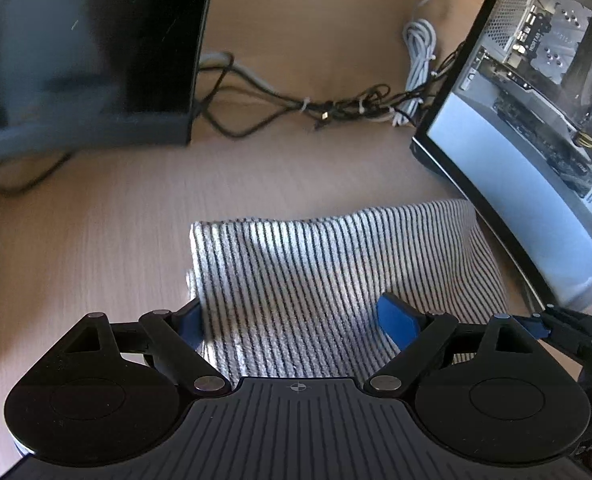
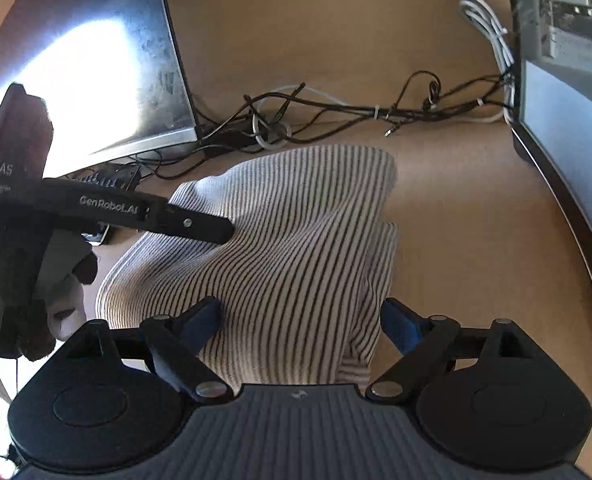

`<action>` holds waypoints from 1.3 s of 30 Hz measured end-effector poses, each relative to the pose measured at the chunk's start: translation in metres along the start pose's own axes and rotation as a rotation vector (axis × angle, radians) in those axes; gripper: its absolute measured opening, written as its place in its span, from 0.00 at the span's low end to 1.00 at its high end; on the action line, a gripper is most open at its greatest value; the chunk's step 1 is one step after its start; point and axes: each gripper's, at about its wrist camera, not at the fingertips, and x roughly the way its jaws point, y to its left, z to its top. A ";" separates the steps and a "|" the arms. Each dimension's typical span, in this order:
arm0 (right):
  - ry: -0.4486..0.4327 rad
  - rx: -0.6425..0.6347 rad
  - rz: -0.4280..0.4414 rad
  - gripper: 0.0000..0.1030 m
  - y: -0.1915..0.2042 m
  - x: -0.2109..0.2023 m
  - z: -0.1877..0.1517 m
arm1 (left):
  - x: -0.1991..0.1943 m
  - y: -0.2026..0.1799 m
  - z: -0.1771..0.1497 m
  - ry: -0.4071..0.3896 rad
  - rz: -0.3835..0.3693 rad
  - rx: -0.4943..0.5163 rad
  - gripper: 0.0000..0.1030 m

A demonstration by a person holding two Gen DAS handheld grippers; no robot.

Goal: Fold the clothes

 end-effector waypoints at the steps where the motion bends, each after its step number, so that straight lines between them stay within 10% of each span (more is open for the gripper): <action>1: -0.003 0.001 -0.002 0.85 -0.001 0.003 0.003 | 0.001 0.001 0.003 -0.008 0.002 0.004 0.89; 15: -0.115 -0.026 -0.042 1.00 -0.008 -0.029 0.027 | -0.067 0.009 -0.014 -0.100 0.071 -0.086 1.00; 25: -0.062 -0.052 -0.337 1.00 -0.024 0.036 0.043 | -0.052 -0.021 -0.026 -0.055 0.075 -0.069 1.00; 39: -0.176 -0.005 -0.334 1.00 -0.046 0.021 0.070 | -0.040 -0.025 -0.025 -0.031 0.062 -0.054 1.00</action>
